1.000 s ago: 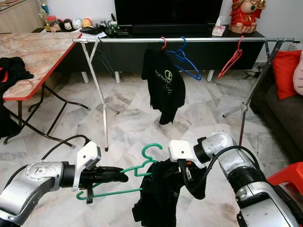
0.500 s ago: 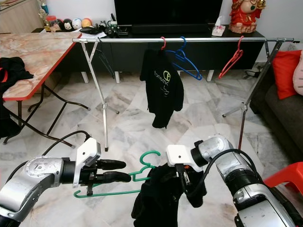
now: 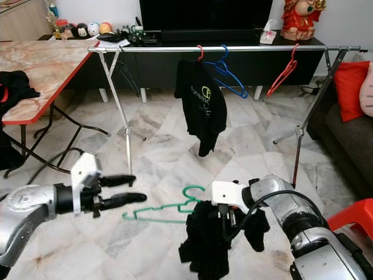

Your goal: Hang hanger

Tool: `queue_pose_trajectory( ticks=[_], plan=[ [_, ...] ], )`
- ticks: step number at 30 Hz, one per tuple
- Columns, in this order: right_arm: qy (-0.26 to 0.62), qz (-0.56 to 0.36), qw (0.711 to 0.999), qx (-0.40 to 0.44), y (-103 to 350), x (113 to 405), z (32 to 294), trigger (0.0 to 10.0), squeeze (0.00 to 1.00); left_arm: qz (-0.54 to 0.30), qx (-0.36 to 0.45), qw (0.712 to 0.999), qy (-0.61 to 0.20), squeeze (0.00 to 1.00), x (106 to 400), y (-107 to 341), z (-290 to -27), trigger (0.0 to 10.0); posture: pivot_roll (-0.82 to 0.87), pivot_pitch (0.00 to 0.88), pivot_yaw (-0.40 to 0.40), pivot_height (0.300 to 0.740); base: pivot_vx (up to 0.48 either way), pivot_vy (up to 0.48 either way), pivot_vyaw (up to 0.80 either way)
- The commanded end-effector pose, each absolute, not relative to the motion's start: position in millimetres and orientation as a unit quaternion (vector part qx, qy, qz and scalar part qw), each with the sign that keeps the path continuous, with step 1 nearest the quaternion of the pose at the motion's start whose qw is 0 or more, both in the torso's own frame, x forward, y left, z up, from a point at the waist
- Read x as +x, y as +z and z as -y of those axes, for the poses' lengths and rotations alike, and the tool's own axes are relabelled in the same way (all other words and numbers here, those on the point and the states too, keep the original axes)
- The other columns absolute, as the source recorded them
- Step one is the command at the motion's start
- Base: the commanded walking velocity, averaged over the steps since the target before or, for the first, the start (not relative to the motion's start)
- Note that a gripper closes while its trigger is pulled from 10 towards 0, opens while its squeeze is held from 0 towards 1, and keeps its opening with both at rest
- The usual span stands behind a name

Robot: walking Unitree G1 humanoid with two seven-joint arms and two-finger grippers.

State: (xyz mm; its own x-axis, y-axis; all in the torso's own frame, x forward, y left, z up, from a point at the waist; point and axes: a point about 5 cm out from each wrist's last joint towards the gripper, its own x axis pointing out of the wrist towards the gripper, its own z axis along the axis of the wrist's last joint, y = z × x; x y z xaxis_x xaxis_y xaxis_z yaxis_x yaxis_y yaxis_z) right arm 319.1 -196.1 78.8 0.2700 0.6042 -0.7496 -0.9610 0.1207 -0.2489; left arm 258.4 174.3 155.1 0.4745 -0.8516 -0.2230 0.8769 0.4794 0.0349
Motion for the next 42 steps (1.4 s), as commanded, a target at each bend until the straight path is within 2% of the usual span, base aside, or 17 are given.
queue_pose_trajectory(
  ticks=[1, 3, 6, 8, 11, 12, 13, 14, 15, 18, 19, 21, 25, 29, 39, 42],
  plan=[
    [0.533, -0.222, 0.722, -0.381, 90, 329, 194, 0.0, 0.00, -0.077, 0.060, 0.871, -0.481, 1.00, 259, 155, -181, 10.0, -0.08, 0.009, 0.022, 0.740, 0.000, 0.000, 0.00],
    [0.518, -0.217, 0.729, -0.392, 91, 333, 193, 0.0, 0.00, -0.071, 0.049, 0.886, -0.456, 1.00, 261, 153, -187, 10.0, -0.08, 0.009, 0.022, 0.740, 0.000, 0.000, 0.00],
    [0.511, -0.214, 0.731, -0.398, 90, 334, 193, 0.0, 0.00, -0.069, 0.046, 0.890, -0.448, 1.00, 261, 153, -189, 10.0, -0.08, 0.009, 0.022, 0.740, 0.000, 0.000, 0.00],
    [0.459, -0.190, 0.766, -0.408, 102, 348, 188, 0.0, 0.00, -0.070, 0.036, 0.922, -0.379, 1.00, 260, 140, -198, 10.0, -0.07, 0.008, 0.033, 0.740, 0.000, 0.000, 0.00],
    [0.427, -0.167, 0.791, -0.404, 114, 358, 184, 0.0, 0.00, -0.080, 0.026, 0.935, -0.343, 1.00, 256, 128, -202, 10.0, -0.07, 0.008, 0.036, 0.740, 0.000, 0.000, 0.00],
    [0.423, -0.163, 0.796, -0.402, 117, 359, 183, 0.0, 0.00, -0.084, 0.026, 0.937, -0.338, 0.93, 255, 125, -202, 10.0, -0.07, 0.009, 0.038, 0.740, 0.000, 0.000, 0.00],
    [0.418, -0.155, 0.799, -0.403, 120, 362, 181, 0.0, 0.00, -0.091, 0.024, 0.940, -0.329, 0.30, 254, 120, -203, 10.0, -0.07, 0.009, 0.040, 0.740, 0.000, 0.000, 0.00],
    [0.418, -0.155, 0.799, -0.403, 120, 362, 181, 0.0, 0.00, -0.091, 0.024, 0.940, -0.329, 0.30, 254, 120, -203, 10.0, -0.07, 0.009, 0.040, 0.740, 0.000, 0.000, 0.00],
    [0.409, -0.151, 0.804, -0.405, 123, 364, 181, 0.0, 0.00, -0.095, 0.024, 0.942, -0.320, 0.00, 255, 116, -203, 10.0, -0.07, 0.010, 0.042, 0.740, 0.000, 0.000, 0.00],
    [0.387, -0.140, 0.817, -0.405, 129, 369, 180, 0.0, 0.00, -0.100, 0.019, 0.949, -0.299, 0.00, 257, 108, -205, 10.0, -0.07, 0.013, 0.045, 0.740, 0.000, 0.000, 0.00],
    [0.380, -0.120, 0.830, -0.390, 138, 373, 175, 0.0, 0.00, -0.113, 0.016, 0.951, -0.286, 0.00, 258, 97, -202, 10.0, -0.07, 0.017, 0.050, 0.740, 0.000, 0.000, 0.00],
    [0.387, -0.114, 0.832, -0.382, 141, 373, 172, 0.0, 0.00, -0.119, 0.017, 0.950, -0.289, 0.00, 258, 94, -200, 10.0, -0.07, 0.019, 0.054, 0.740, 0.000, 0.000, 0.00],
    [0.415, -0.090, 0.826, -0.371, 148, 372, 160, 0.0, 0.00, -0.127, 0.007, 0.944, -0.304, 0.00, 258, 86, -190, 10.0, -0.08, 0.022, 0.060, 0.740, 0.000, 0.000, 0.00],
    [0.438, -0.051, 0.824, -0.357, 163, 372, 143, 0.0, 0.00, -0.142, 0.013, 0.952, -0.271, 0.00, 264, 67, -188, 10.0, -0.08, 0.022, 0.062, 0.740, 0.000, 0.000, 0.00],
    [0.499, -0.007, 0.794, -0.346, 187, 360, 121, 0.0, 0.00, -0.131, 0.035, 0.954, -0.269, 0.00, 273, 58, -181, 10.0, -0.09, 0.017, 0.069, 0.740, 0.000, 0.000, 0.00],
    [0.515, 0.001, 0.782, -0.351, 191, 354, 117, 0.0, 0.00, -0.130, 0.071, 0.946, -0.287, 0.00, 274, 55, -177, 10.0, -0.10, 0.014, 0.072, 0.740, 0.000, 0.000, 0.00]
  ],
)
